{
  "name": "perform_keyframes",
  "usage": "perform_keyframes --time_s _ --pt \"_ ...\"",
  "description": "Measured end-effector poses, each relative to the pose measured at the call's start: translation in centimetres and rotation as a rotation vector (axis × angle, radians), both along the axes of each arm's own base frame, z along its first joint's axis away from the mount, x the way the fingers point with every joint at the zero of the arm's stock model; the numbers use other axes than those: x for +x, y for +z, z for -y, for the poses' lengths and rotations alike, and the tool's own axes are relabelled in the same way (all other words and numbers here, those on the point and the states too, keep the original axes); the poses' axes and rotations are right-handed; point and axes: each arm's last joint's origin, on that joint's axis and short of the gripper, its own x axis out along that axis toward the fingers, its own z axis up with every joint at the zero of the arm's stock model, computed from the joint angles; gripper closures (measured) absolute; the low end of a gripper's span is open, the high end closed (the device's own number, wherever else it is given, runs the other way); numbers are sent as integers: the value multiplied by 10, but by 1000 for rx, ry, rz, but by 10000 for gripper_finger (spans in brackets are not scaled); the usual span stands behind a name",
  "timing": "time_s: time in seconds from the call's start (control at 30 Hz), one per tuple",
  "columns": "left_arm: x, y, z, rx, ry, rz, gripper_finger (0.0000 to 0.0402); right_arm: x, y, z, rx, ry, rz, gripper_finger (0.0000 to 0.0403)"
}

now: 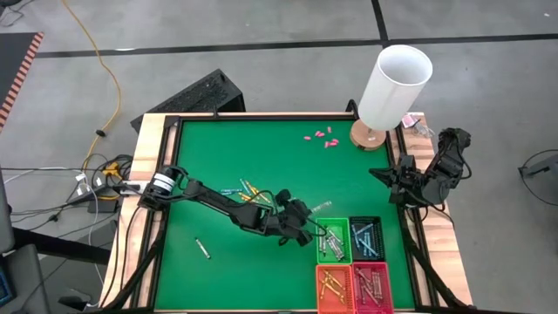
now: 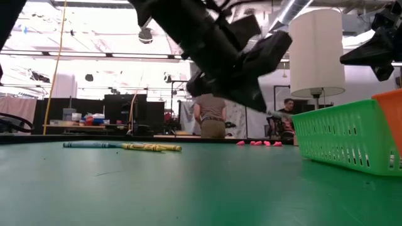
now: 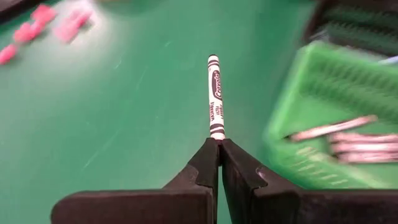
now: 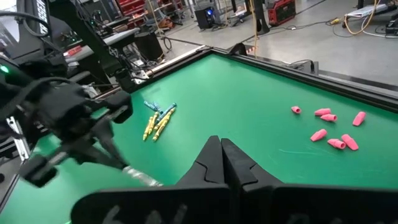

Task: Sort crayons
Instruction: Put the black crayon into the green bin

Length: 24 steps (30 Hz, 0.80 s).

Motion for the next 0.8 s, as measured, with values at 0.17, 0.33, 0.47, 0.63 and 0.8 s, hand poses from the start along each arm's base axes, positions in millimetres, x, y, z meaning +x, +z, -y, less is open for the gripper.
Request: perform_keyframes --time_s 0.17,0.33,0.47,0.63,0.8 --pt "6 14 13 30 -176 100 401 0 0 0 0 0 0 403" --pt "8 19 20 22 -328 134 401 0 0 0 0 0 0 403" --pt "9 18 23 -21 -497 122 401 0 0 0 0 -1 0 403" --pt "9 18 22 22 -451 119 397 0 0 0 0 0 0 403" --pt "10 20 21 31 -482 136 357 0 0 0 0 0 0 403"
